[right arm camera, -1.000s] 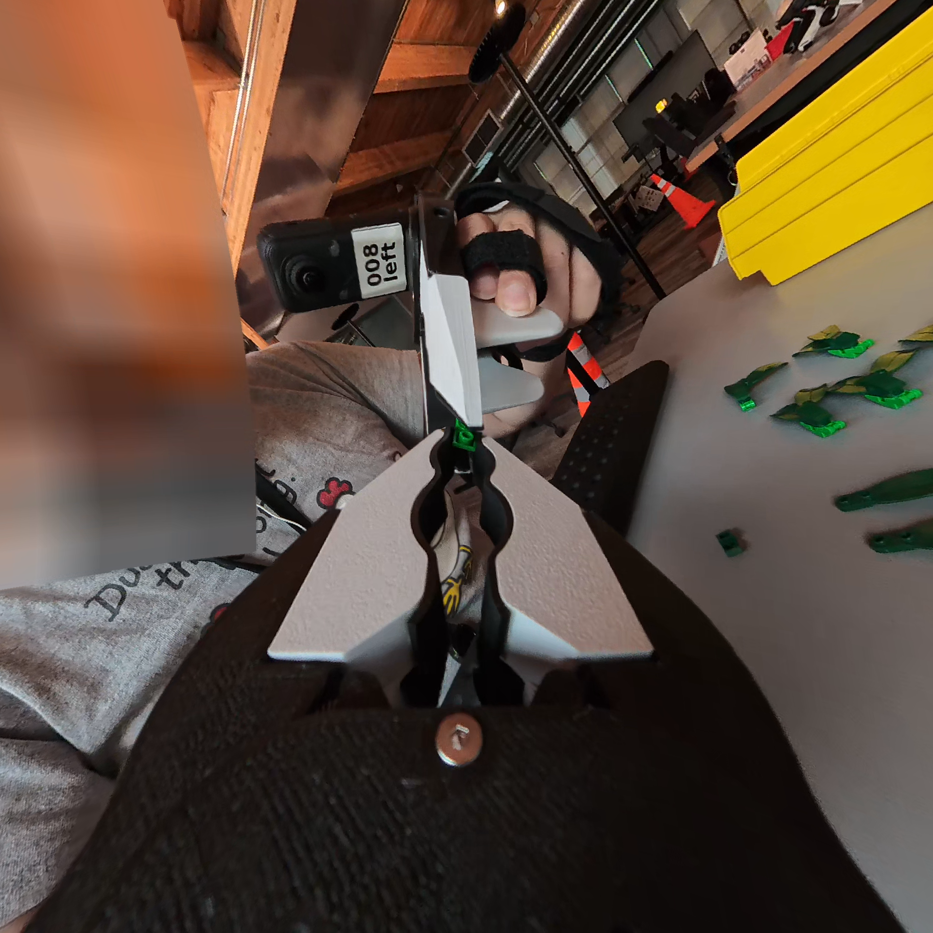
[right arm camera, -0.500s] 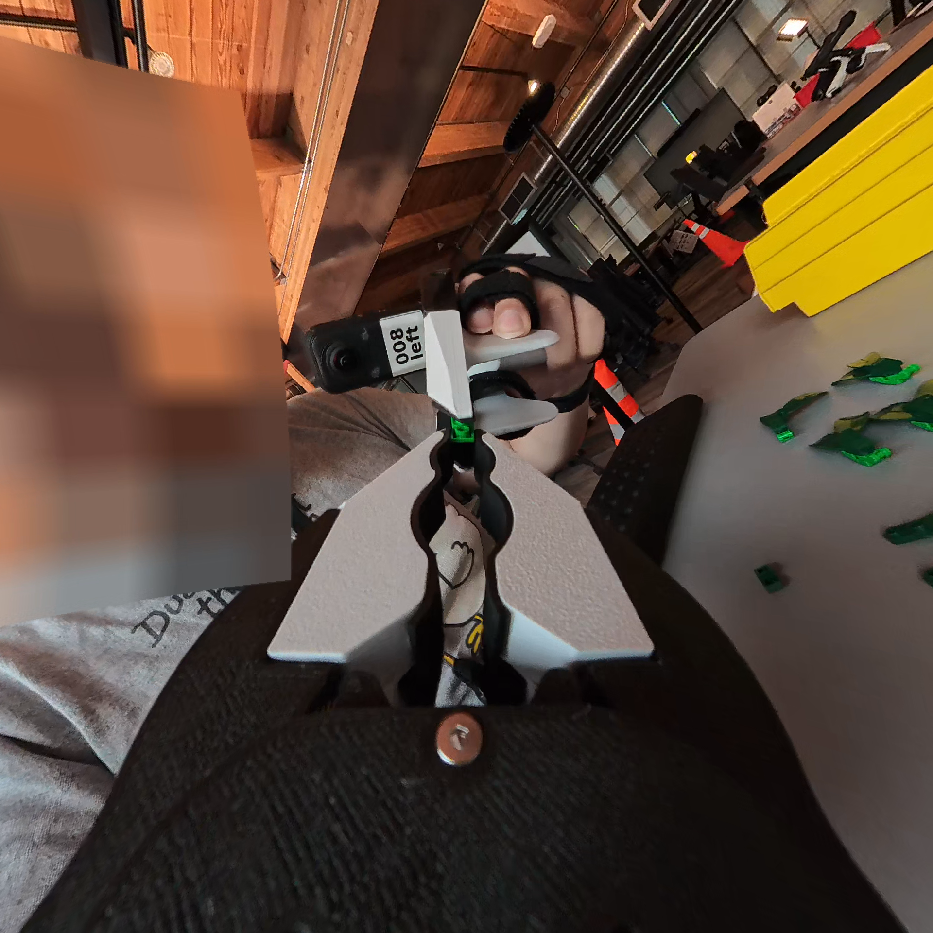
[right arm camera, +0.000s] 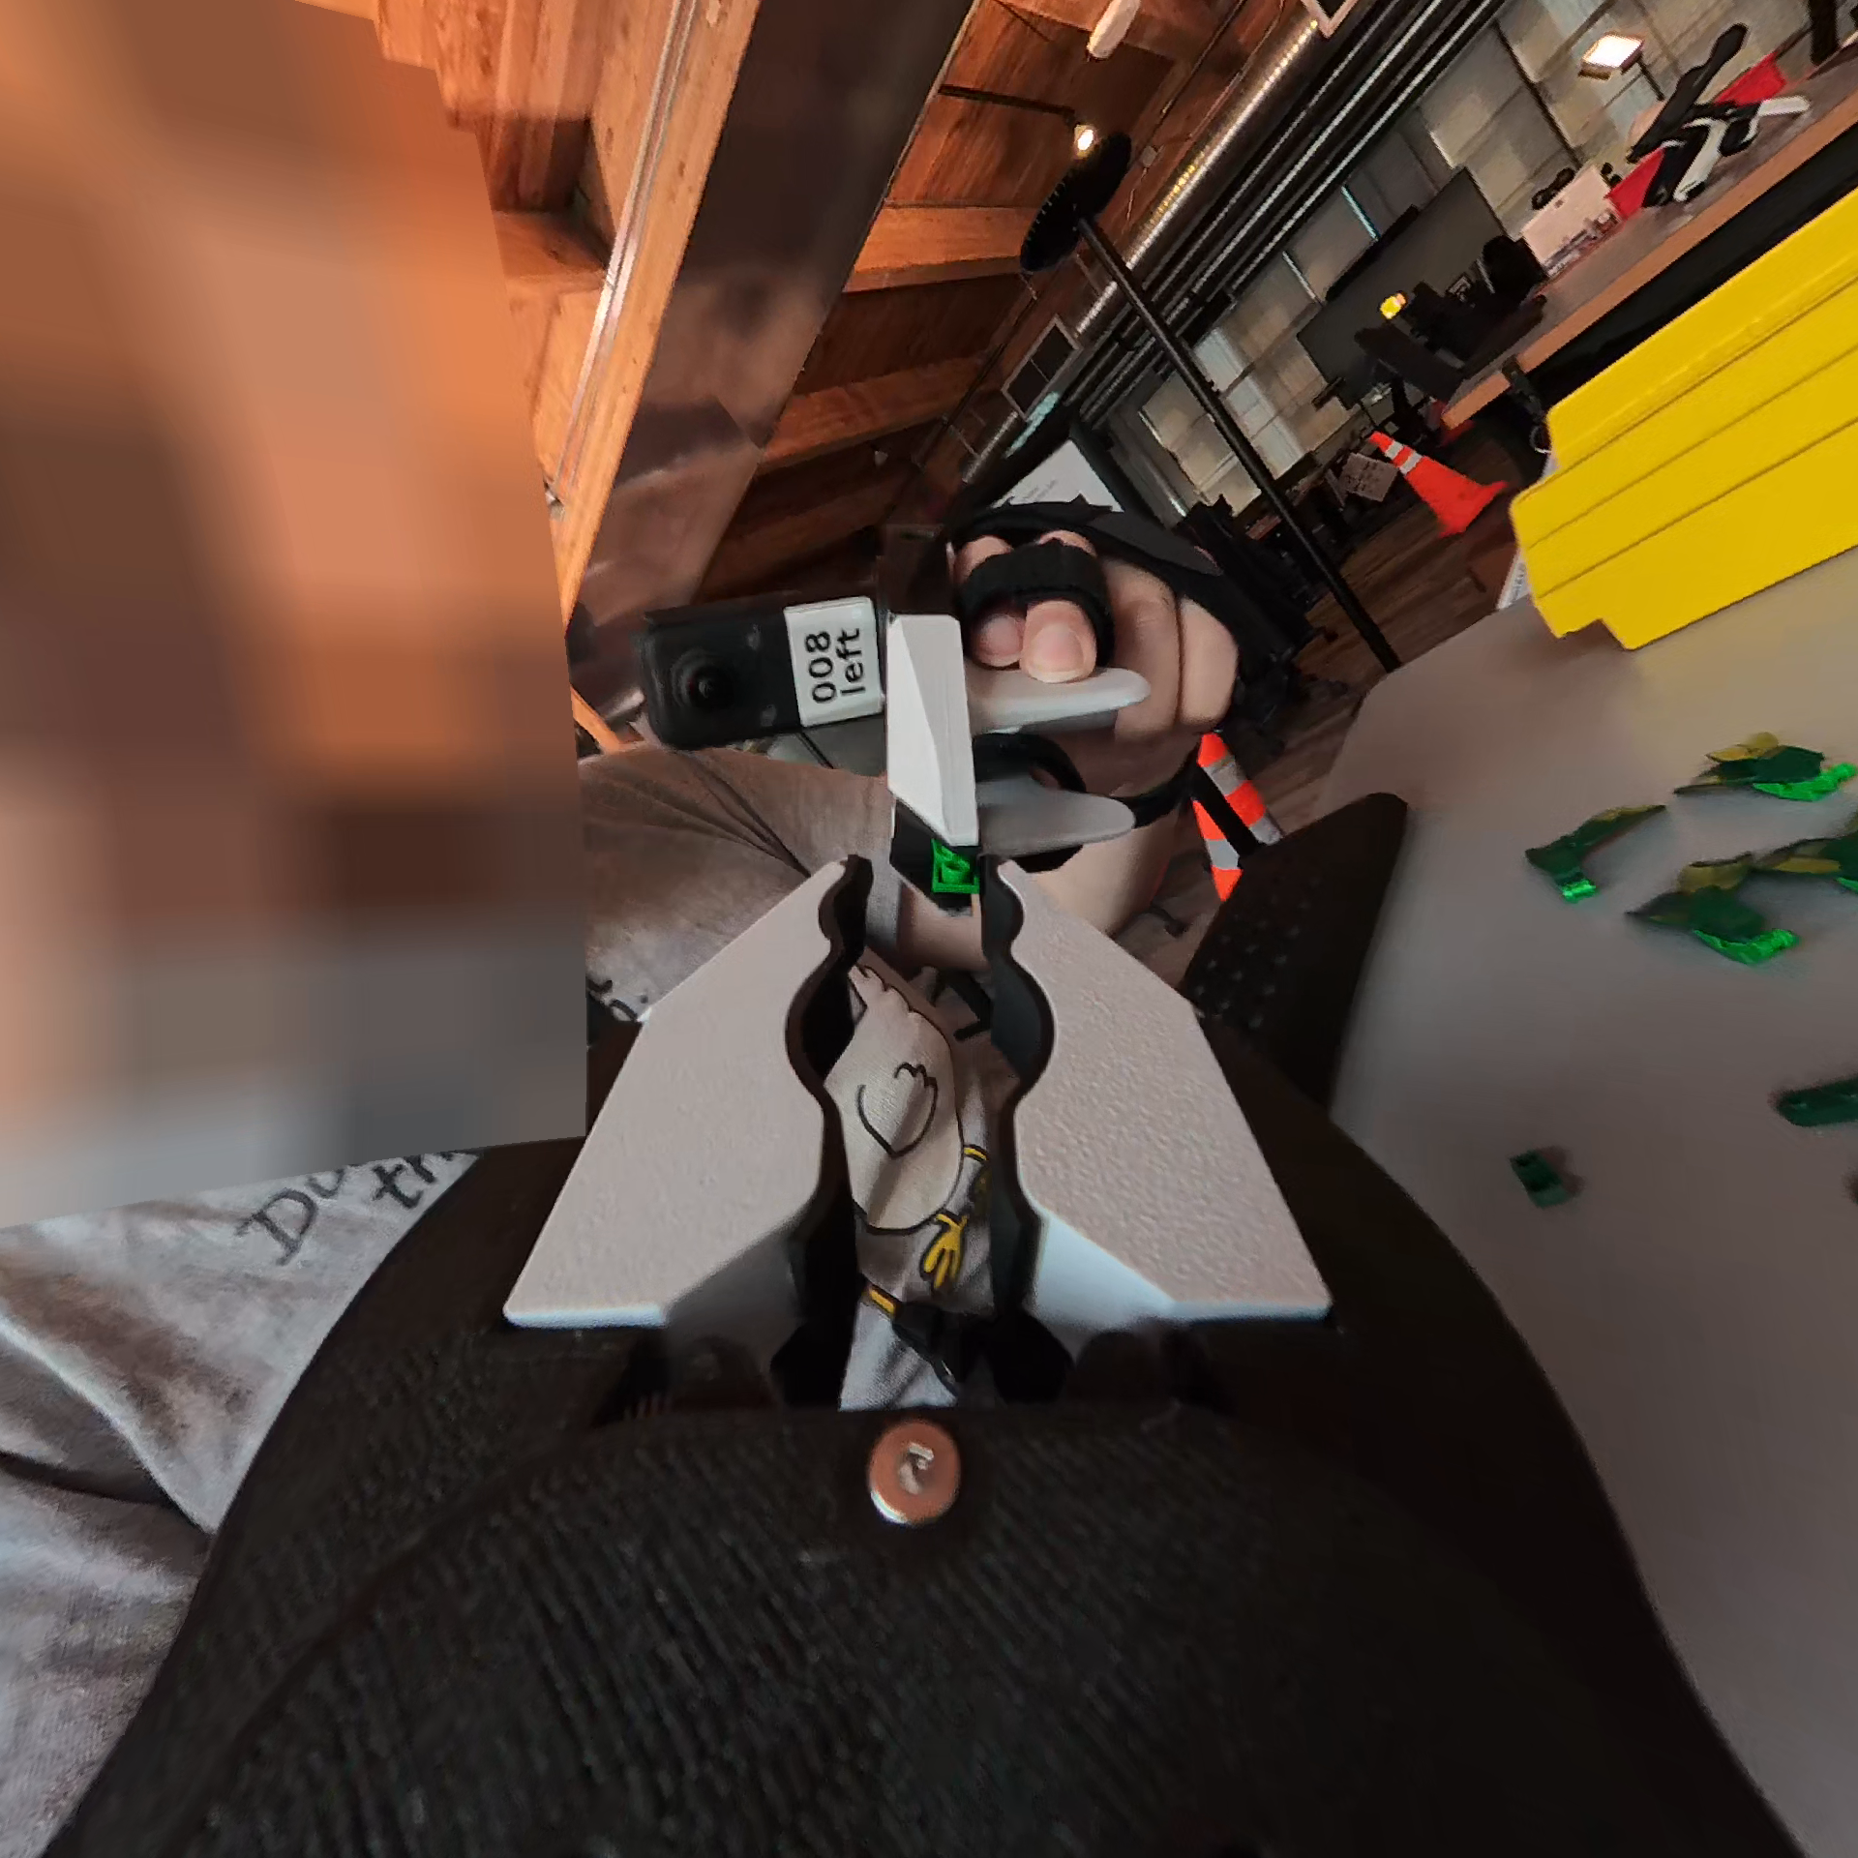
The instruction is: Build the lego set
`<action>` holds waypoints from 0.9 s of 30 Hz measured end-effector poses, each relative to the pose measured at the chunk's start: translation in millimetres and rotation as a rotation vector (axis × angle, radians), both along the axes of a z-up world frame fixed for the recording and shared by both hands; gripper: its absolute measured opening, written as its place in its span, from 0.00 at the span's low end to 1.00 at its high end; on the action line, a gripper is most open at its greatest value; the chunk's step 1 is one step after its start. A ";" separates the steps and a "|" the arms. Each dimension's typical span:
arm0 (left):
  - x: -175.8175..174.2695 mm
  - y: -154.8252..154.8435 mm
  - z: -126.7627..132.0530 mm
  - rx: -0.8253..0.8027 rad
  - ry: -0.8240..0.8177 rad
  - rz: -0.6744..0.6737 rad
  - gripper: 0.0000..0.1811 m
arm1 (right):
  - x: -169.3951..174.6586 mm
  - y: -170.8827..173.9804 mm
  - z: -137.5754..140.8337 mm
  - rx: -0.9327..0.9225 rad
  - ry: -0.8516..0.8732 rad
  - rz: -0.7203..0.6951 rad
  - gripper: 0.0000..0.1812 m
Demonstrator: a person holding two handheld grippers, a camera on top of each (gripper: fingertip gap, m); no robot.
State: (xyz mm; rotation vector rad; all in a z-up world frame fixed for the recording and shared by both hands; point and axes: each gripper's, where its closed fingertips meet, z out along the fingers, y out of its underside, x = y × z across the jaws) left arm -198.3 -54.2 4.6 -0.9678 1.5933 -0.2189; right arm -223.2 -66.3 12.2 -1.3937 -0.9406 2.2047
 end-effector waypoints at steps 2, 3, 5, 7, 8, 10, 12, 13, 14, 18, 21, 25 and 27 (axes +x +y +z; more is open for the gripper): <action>-1.6 0.6 1.6 -0.018 -0.012 0.002 0.04 | -1.6 0.8 -3.8 0.051 -0.027 -0.031 0.13; -2.4 0.3 1.9 -0.029 -0.016 0.000 0.04 | -0.9 1.0 -2.5 0.067 -0.020 -0.041 0.13; -4.1 0.5 1.1 -0.051 -0.017 0.006 0.04 | 2.1 3.2 0.9 0.065 -0.001 -0.051 0.13; -6.0 0.8 -0.1 -0.070 -0.013 0.013 0.04 | 3.8 9.6 -4.0 0.063 -0.028 -0.079 0.12; -7.0 0.6 0.8 -0.079 -0.020 0.016 0.04 | 4.4 12.4 -8.8 0.073 -0.053 -0.093 0.12; -9.0 -0.5 1.9 -0.113 -0.027 0.013 0.04 | 5.9 15.1 -16.2 0.095 -0.089 -0.104 0.12; -11.3 0.0 2.3 -0.159 -0.033 0.011 0.04 | 7.6 15.5 -17.7 0.096 -0.093 -0.098 0.11; -13.0 1.6 3.1 -0.169 -0.041 0.015 0.04 | 8.0 15.4 -17.9 0.091 -0.092 -0.093 0.11; -14.9 3.3 3.9 -0.166 -0.049 0.019 0.04 | 7.9 15.2 -19.1 0.087 -0.098 -0.089 0.11; -19.5 3.5 2.4 -0.166 -0.054 0.023 0.04 | 5.6 12.2 -24.1 0.096 -0.120 -0.072 0.11; -20.7 0.7 -3.5 -0.168 -0.023 0.019 0.04 | 5.1 11.4 -16.8 0.074 -0.085 -0.072 0.10; -20.7 -0.4 -9.2 -0.156 0.002 0.022 0.04 | 2.7 13.1 -13.1 0.015 -0.066 -0.068 0.08; -19.2 -2.2 -10.4 -0.157 0.001 0.015 0.04 | -0.4 12.2 -13.6 0.000 -0.067 -0.062 0.06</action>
